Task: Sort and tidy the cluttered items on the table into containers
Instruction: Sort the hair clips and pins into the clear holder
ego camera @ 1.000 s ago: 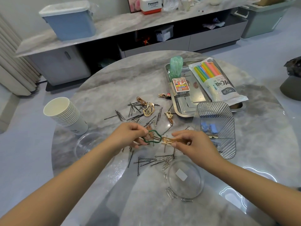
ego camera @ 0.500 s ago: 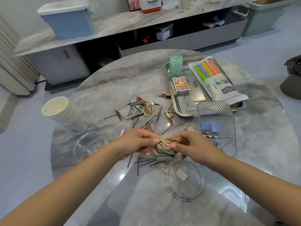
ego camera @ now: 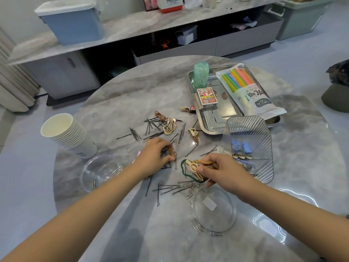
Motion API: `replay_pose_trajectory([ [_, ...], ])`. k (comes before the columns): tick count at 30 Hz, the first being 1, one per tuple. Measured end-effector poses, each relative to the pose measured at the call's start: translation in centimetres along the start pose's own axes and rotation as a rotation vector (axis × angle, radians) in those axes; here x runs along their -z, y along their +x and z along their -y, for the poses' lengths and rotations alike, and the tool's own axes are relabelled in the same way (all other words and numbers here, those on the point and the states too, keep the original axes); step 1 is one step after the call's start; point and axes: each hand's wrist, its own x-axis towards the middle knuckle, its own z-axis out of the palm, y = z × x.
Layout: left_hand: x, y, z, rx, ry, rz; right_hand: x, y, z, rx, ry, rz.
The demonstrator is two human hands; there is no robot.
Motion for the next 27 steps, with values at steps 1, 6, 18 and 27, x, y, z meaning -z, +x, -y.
replay_pose_trajectory([
  [1,-0.1,0.1,0.2,-0.018,-0.013,-0.008,0.0,0.0,0.0,-0.001,0.001,-0.001],
  [6,0.0,-0.2,0.0,-0.137,0.058,-0.054,-0.1,0.0,-0.1,-0.006,0.010,-0.025],
  [18,1.1,-1.2,-2.8,-0.049,-0.301,-0.190,0.0,-0.3,0.6,0.023,0.101,-0.099],
  [27,3.8,-3.2,-9.2,0.132,-1.286,0.093,2.4,-1.0,2.2,0.170,0.160,-0.176],
])
